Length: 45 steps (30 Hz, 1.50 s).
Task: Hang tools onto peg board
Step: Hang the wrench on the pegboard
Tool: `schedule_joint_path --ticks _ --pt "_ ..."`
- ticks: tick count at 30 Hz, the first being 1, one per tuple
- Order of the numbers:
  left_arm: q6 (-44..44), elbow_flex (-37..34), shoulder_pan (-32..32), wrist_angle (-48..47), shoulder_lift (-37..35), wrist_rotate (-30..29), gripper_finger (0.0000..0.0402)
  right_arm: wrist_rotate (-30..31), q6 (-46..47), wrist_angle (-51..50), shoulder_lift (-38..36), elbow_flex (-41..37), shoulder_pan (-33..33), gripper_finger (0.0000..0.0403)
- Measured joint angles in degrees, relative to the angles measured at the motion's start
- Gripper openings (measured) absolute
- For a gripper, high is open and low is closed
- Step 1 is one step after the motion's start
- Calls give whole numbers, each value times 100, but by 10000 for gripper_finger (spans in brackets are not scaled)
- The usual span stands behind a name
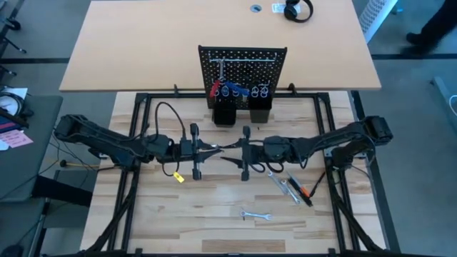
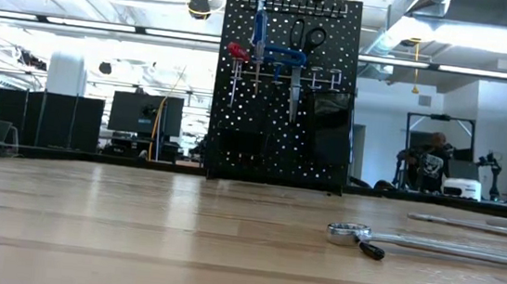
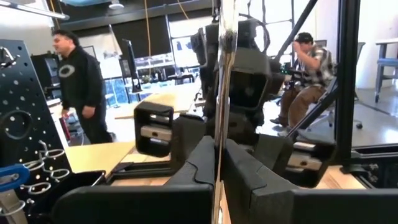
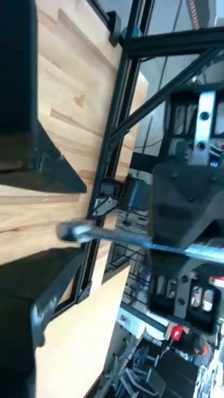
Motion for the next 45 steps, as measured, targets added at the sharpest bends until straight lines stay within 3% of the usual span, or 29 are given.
schedule_joint_path --ticks 6,10,27,40,45 --pt "-4 0 0 7 4 8 1 -325 109 281 0 0 -6 90" --pt "-7 0 -2 33 7 55 1 -395 105 281 0 0 -4 66" --pt "-2 0 -2 89 2 7 0 -443 186 815 538 -2 -116 71" --pt "44 2 -2 20 2 24 0 -438 149 757 520 -2 -113 28" --pt "44 2 -2 -8 2 23 0 -434 148 683 470 -3 -94 52"
